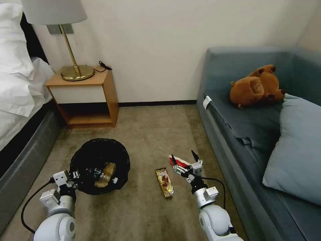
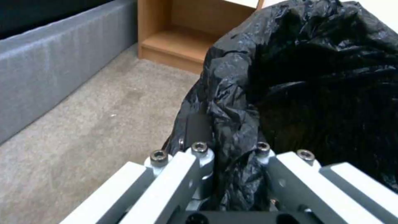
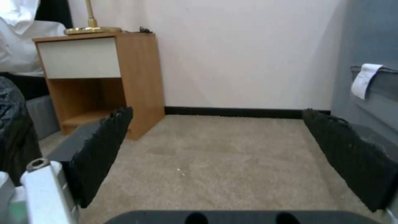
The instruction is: Pick up the trash bin, then pick up the garbage on the floor and place it into the trash bin.
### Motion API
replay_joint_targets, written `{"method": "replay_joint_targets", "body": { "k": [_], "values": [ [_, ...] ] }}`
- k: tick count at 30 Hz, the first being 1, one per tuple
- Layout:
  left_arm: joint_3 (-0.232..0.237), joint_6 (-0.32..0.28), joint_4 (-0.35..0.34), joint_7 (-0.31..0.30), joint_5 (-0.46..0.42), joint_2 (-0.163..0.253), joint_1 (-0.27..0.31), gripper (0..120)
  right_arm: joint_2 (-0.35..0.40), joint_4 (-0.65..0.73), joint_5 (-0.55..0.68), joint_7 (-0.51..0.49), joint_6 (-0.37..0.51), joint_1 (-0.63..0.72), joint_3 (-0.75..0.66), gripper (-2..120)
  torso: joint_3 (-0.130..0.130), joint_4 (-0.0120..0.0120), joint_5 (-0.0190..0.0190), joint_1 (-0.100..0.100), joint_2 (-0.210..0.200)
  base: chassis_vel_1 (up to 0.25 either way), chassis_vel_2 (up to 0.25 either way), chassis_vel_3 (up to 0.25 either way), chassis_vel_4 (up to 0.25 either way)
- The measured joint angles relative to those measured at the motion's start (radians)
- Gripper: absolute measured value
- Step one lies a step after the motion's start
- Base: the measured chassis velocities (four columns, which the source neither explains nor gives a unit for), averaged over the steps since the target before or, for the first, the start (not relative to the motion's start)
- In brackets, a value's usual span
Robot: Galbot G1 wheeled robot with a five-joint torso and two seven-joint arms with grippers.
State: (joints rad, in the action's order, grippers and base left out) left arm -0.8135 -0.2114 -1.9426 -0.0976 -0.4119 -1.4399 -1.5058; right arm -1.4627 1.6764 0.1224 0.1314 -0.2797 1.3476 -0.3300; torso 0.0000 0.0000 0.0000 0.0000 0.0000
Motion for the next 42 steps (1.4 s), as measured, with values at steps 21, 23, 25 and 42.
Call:
{"method": "replay_joint_targets", "body": {
  "k": [21, 23, 25, 42],
  "values": [
    [0.005, -0.010, -0.029, 0.015, -0.019, -0.006, -0.001, 3, 0.059, -0.037, -0.058, 0.043, -0.085, -0.006, 0.047, 100, 0.000, 0.0000, 0.0001, 0.000, 0.000, -0.016, 0.019, 0.015, -0.015],
    [0.006, -0.014, -0.035, 0.015, -0.020, -0.006, -0.001, 3, 0.068, -0.047, -0.061, 0.054, -0.086, -0.006, 0.058, 100, 0.000, 0.0000, 0.0000, 0.000, 0.000, 0.000, 0.000, 0.000, 0.000],
    [0.007, -0.017, -0.038, 0.016, -0.020, -0.006, -0.001, 3, 0.074, -0.054, -0.060, 0.060, -0.085, -0.007, 0.066, 100, 0.000, 0.0000, 0.0000, 0.000, 0.000, 0.000, 0.000, 0.000, 0.000],
    [0.016, -0.036, -0.066, 0.025, 0.017, -0.033, 0.017, 3, 0.150, -0.316, 0.132, 0.017, 0.186, -0.236, 0.340, 100, 0.000, 0.0002, 0.0000, 0.000, 0.000, 0.000, 0.000, 0.000, 0.000]
  ]
}}
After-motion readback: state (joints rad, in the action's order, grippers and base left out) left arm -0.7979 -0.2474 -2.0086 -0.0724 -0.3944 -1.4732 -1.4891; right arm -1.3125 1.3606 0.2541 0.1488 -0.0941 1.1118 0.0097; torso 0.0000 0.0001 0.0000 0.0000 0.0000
